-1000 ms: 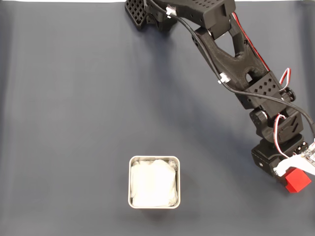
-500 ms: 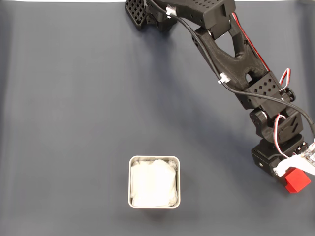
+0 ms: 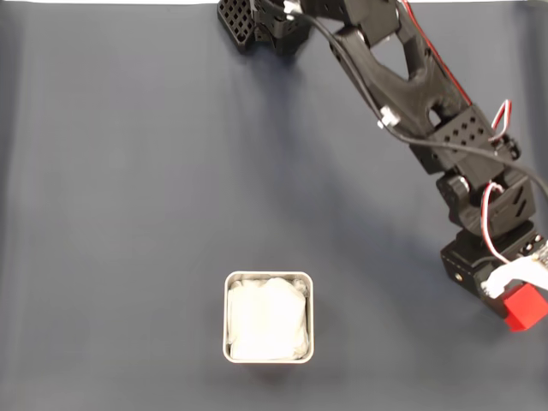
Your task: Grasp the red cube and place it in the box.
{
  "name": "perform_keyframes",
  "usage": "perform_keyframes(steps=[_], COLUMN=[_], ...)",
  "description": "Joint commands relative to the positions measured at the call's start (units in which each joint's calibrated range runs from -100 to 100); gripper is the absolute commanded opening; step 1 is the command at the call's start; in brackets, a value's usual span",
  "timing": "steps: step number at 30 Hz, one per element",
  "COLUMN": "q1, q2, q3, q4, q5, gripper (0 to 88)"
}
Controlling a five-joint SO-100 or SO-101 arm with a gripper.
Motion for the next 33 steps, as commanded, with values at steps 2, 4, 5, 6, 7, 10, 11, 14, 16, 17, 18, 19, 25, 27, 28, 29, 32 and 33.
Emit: perform_keyframes(steps=[2,4,5,6,7,10,11,14,16,17,18,19,25,27,28,29,32,33], q1=[2.44,3.07,3.50,3.86,4.28,5.63,6.13,7.62,8.76,9.32,9.89,10.46,13.87,14.94,15.43,15.93,17.28,17.78], q2=[-11.65,-14.25,-15.55,-16.76,-17.97,-21.61,-22.91,-26.38,-28.54,-29.58,-30.62,-31.58,-37.12,-38.77,-39.55,-40.33,-42.50,-43.19], q3=[3.78,5.15,5.79,6.43,7.16,9.26,10.08,12.27,13.82,14.73,15.55,16.28,20.85,22.21,22.94,23.67,25.77,26.69], q4=[0.95,2.18,2.76,3.17,3.41,4.64,4.97,5.95,6.44,6.44,6.53,6.85,7.59,7.92,8.08,8.08,8.08,8.08], q5=[-0.34,-0.34,-0.39,-0.39,-0.44,-0.59,-0.59,-0.44,-0.34,-0.24,-0.20,-0.20,-0.20,-0.20,-0.20,-0.15,-0.15,-0.20], gripper=[12.2,12.2,12.2,12.2,12.2,12.2,12.2,12.0,12.0,12.0,11.9,11.8,10.6,10.6,10.6,10.6,10.6,10.8])
